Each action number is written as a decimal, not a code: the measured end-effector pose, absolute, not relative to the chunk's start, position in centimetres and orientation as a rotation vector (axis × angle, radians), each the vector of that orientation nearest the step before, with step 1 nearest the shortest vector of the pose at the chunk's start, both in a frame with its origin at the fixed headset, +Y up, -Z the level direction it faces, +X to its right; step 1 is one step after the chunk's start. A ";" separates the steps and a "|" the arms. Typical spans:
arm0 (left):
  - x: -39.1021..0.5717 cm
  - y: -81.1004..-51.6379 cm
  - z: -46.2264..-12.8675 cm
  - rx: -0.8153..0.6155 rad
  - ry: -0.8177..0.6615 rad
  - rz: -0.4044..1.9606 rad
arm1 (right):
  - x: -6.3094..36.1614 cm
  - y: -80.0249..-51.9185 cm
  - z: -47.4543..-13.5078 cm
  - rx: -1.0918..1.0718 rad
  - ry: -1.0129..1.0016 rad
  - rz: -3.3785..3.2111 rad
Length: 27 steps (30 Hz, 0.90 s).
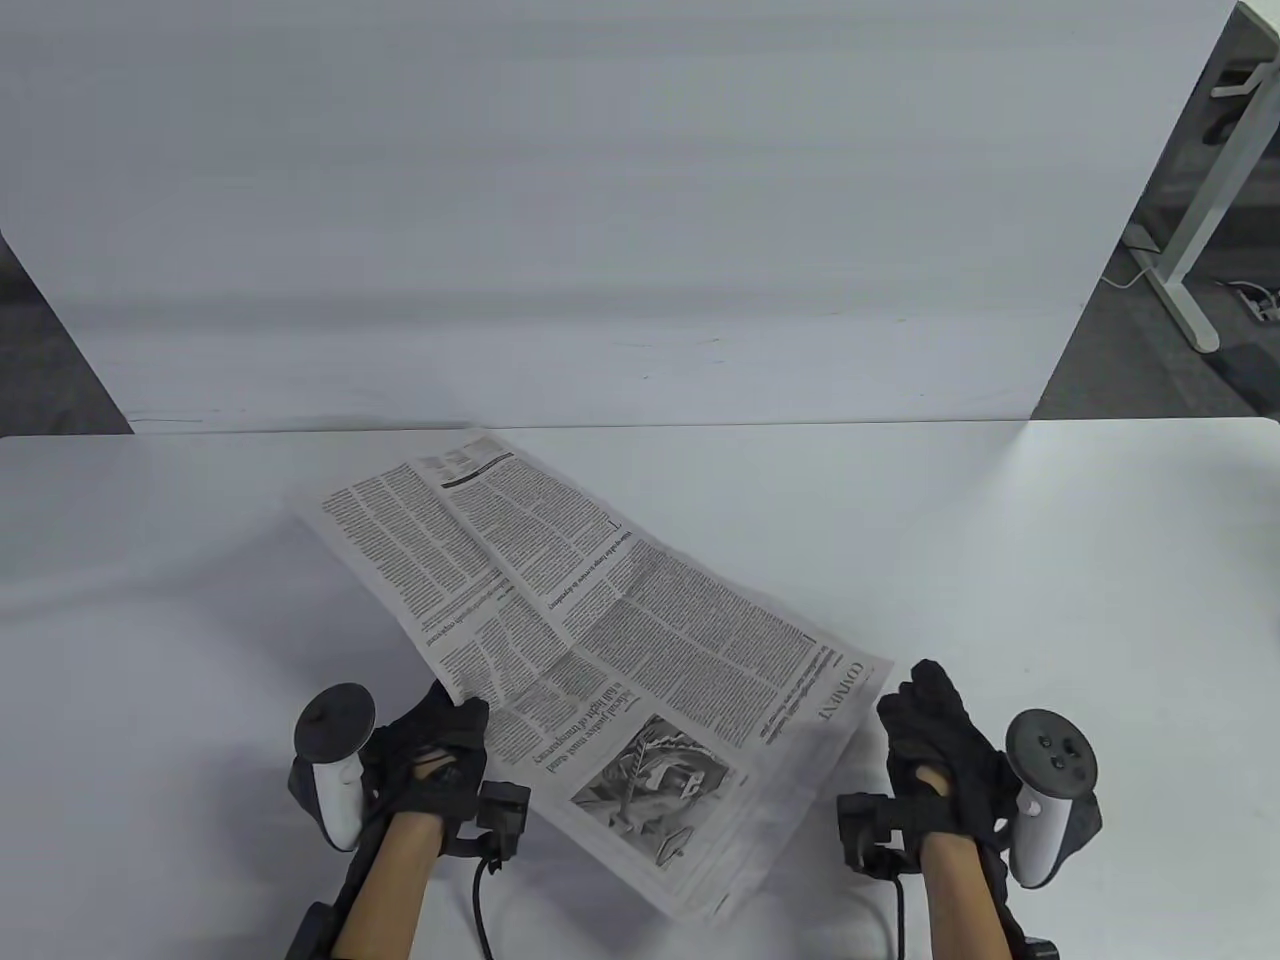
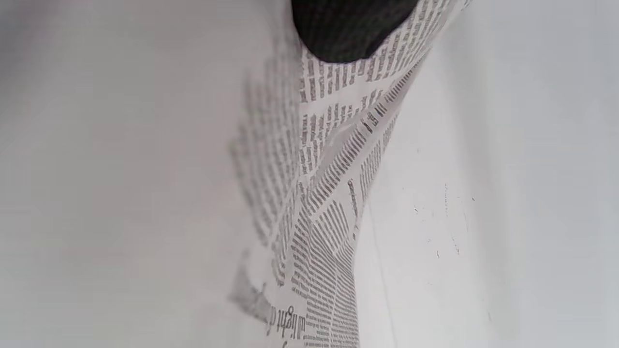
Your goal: Unfold folded newspaper and lay flat
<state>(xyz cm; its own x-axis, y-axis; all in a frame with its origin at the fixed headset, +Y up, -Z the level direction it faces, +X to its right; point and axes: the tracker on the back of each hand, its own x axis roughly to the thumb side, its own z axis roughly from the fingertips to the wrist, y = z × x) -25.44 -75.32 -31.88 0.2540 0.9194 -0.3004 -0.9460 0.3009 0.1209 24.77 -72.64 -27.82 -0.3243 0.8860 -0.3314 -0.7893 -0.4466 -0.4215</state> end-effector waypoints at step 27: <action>-23.3 -71.9 -33.2 -0.359 -0.537 1.376 | 23.2 -75.2 -31.3 0.106 0.345 1.580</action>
<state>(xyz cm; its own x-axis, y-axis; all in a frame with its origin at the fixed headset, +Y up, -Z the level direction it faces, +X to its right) -23.29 -71.88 -33.18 0.1038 0.9832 0.1501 -0.8251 0.1694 -0.5391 23.21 -75.18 -31.30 -0.0457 0.9883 -0.1452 -0.9591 -0.0027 0.2832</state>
